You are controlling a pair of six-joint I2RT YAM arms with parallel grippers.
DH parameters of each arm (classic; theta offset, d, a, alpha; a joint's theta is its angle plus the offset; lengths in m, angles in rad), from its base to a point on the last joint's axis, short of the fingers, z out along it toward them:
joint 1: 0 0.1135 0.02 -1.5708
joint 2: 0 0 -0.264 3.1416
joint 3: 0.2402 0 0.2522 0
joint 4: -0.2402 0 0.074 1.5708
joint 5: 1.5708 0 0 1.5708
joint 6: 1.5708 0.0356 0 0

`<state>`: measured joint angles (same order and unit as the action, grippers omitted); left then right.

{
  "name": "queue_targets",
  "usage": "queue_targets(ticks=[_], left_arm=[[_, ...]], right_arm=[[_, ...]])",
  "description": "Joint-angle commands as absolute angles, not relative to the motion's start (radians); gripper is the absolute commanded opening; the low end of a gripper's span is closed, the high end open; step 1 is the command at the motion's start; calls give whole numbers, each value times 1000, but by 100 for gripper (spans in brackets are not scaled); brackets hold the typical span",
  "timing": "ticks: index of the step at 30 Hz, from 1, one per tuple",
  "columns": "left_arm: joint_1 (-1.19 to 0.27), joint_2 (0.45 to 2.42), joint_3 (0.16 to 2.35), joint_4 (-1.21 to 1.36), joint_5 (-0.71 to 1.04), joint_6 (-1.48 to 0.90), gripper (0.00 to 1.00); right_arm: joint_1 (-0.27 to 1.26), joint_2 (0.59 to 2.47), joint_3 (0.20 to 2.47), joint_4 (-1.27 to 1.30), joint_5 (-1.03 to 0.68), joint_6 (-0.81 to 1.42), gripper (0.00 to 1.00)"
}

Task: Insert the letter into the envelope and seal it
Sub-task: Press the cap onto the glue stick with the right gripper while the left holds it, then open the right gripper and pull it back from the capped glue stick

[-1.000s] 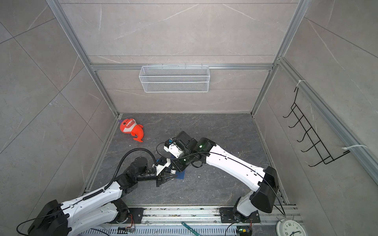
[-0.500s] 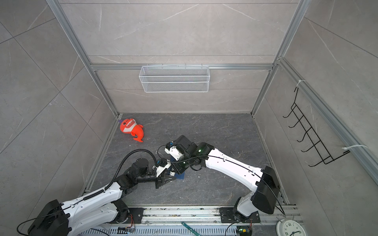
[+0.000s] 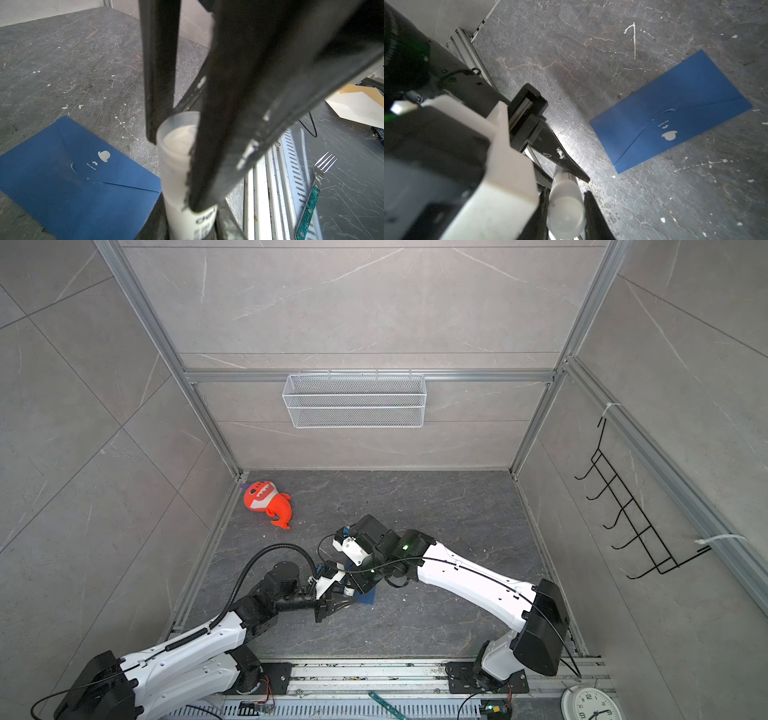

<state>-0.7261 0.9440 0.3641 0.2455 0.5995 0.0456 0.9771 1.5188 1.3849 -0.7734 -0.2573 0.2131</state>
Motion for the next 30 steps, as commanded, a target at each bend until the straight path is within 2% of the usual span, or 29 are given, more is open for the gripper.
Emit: queue_targets(ticks=[1, 22, 25, 30], left_arm=[[-723, 896, 486, 528, 570, 41, 0], [-725, 897, 506, 481, 532, 27, 0], [-725, 900, 509, 471, 524, 27, 0], [-725, 899, 512, 439, 512, 23, 0]], right_arm=[[1038, 1568, 1361, -853, -317, 201, 13], [1038, 1539, 1382, -835, -243, 204, 14], [1038, 1535, 1391, -832, -228, 206, 16], [1037, 1481, 1420, -802, -122, 219, 31]])
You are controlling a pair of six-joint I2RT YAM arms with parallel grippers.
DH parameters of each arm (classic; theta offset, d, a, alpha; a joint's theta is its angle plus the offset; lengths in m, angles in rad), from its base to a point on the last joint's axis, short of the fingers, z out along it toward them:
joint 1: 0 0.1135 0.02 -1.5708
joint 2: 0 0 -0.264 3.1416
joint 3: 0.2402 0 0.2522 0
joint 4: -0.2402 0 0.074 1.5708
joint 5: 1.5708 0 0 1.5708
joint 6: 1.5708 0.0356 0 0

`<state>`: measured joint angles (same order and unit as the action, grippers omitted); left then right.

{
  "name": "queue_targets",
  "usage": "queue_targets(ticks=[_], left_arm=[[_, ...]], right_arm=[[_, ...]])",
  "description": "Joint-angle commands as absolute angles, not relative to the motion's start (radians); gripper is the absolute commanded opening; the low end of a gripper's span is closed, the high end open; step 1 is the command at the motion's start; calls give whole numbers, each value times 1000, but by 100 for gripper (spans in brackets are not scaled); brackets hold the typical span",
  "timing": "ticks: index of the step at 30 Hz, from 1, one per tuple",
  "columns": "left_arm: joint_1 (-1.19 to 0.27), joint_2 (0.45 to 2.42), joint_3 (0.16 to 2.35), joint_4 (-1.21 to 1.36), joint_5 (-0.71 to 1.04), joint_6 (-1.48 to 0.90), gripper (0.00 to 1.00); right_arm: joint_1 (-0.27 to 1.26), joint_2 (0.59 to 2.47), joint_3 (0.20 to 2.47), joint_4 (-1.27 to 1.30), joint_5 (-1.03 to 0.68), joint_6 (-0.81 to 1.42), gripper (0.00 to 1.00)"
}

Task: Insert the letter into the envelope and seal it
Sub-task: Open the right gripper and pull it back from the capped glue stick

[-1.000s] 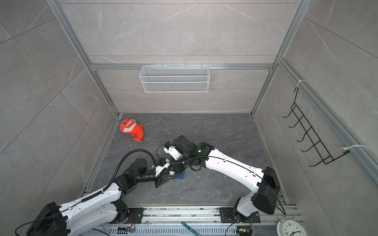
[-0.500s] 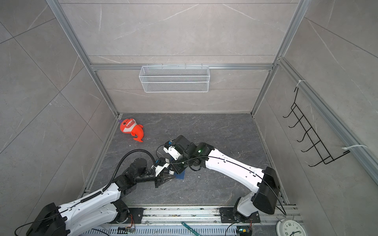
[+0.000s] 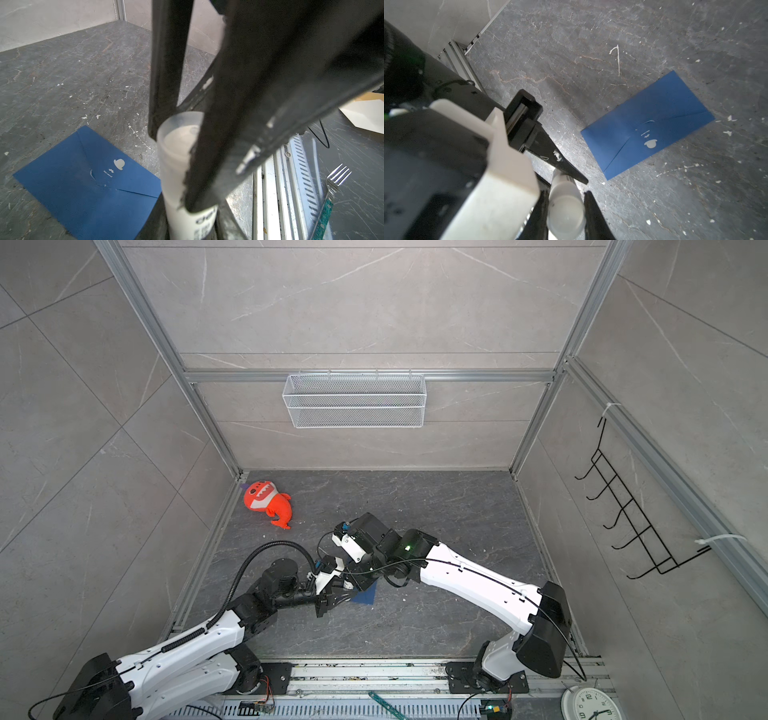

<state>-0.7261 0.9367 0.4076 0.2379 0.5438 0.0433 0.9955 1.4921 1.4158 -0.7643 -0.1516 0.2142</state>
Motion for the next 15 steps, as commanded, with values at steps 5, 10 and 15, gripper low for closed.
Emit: queue_targets(ticks=[5, 10, 15], left_arm=[[-724, 877, 492, 412, 501, 5, 0], [-724, 831, 489, 309, 441, -28, 0], [-723, 790, 569, 72, 261, -110, 0]], right_arm=[[1037, 1310, 1383, -677, 22, 222, 56], [1037, 1108, 1239, -478, 130, 219, 73], [1036, 960, 1092, -351, 235, 221, 92]])
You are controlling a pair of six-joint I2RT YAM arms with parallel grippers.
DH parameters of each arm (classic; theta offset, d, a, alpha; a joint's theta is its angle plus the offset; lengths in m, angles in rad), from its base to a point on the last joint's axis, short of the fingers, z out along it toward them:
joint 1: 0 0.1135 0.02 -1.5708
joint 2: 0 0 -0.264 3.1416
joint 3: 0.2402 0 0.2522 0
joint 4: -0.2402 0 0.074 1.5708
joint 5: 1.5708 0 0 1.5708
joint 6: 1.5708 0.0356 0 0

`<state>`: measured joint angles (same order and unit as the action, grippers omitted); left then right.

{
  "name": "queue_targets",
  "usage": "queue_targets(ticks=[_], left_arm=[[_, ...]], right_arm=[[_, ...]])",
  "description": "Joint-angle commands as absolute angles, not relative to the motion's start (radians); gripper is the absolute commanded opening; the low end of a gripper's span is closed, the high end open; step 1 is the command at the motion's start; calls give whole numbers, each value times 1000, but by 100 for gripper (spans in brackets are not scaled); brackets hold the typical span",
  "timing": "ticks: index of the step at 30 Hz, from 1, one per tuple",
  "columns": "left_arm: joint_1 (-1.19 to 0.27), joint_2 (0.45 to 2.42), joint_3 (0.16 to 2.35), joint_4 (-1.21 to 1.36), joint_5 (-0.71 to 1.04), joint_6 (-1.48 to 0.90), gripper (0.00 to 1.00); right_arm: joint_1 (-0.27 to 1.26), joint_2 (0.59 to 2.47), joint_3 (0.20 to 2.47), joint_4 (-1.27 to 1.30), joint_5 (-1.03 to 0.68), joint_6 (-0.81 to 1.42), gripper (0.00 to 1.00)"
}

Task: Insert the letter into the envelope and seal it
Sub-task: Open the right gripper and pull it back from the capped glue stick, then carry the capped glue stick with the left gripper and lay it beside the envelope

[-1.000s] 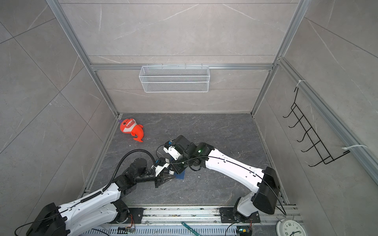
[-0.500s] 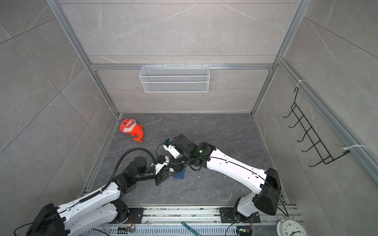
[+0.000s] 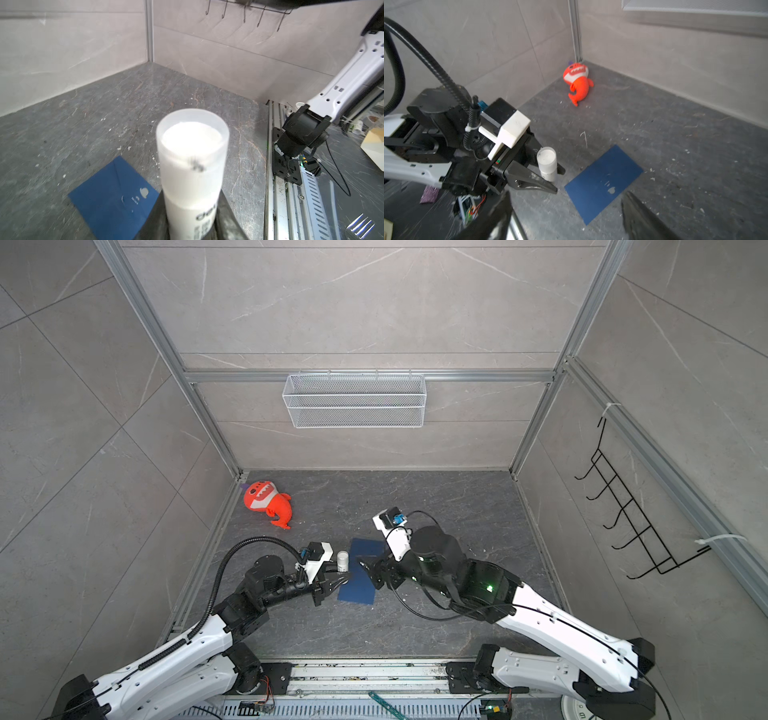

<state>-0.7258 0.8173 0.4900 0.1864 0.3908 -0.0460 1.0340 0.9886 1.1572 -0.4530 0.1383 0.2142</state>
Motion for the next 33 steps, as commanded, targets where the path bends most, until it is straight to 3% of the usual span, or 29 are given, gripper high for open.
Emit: queue_targets(ticks=[1, 5, 13, 18, 33], left_arm=[[-724, 792, 600, 5, 212, -125, 0], [-697, 875, 786, -315, 75, -144, 0], [-442, 1117, 1040, -572, 175, -143, 0], [-359, 1300, 1169, -684, 185, -115, 0], [-328, 1555, 1109, -618, 195, -230, 0]], right_arm=[[1037, 937, 1070, -338, 259, 224, 95], [1037, 879, 1001, -311, 344, 231, 99], [1037, 867, 950, -316, 404, 241, 99], [1037, 869, 930, -329, 438, 249, 99], [1037, 831, 882, -366, 510, 262, 99]])
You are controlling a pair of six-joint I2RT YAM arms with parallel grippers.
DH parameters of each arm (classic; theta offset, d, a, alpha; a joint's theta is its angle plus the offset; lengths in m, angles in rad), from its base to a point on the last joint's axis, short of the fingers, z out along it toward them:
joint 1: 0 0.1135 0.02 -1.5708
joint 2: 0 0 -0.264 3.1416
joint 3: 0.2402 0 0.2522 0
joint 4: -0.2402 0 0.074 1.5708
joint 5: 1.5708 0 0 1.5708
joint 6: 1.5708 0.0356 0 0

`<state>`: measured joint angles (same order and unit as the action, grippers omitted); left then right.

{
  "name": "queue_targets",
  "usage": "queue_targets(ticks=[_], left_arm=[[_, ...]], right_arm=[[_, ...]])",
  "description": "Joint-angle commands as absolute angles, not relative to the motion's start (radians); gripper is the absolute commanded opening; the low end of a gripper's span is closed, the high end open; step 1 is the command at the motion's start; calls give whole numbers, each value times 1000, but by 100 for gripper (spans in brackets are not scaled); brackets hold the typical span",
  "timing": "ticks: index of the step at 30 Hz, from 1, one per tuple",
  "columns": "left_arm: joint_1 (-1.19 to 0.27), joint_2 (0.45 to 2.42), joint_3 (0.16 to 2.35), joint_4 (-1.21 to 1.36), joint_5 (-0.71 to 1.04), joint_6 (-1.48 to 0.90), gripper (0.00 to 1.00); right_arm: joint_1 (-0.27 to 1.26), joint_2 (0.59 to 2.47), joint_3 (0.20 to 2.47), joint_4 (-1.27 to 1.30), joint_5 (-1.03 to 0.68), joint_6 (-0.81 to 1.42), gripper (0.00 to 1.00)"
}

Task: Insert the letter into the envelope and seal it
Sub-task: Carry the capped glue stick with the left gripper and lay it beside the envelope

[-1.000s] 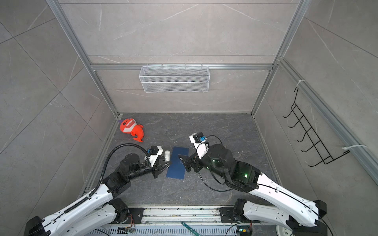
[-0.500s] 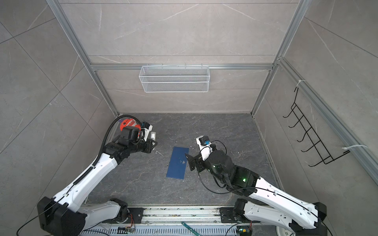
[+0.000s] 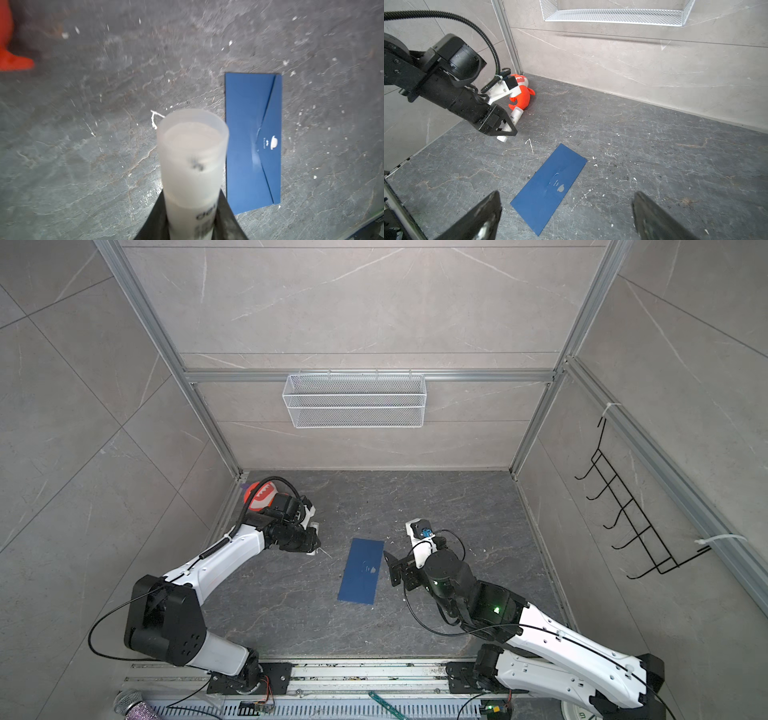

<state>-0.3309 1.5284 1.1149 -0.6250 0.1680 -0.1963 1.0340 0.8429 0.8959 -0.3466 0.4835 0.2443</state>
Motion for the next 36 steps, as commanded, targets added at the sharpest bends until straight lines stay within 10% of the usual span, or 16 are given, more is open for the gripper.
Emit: queue_targets(ticks=[1, 36], left_arm=[[-327, 1569, 1108, -619, 193, -234, 0], [-327, 1829, 1108, -591, 238, -275, 37]], right_arm=[[1037, 831, 881, -368, 510, 262, 99], [1035, 832, 886, -407, 486, 282, 99]])
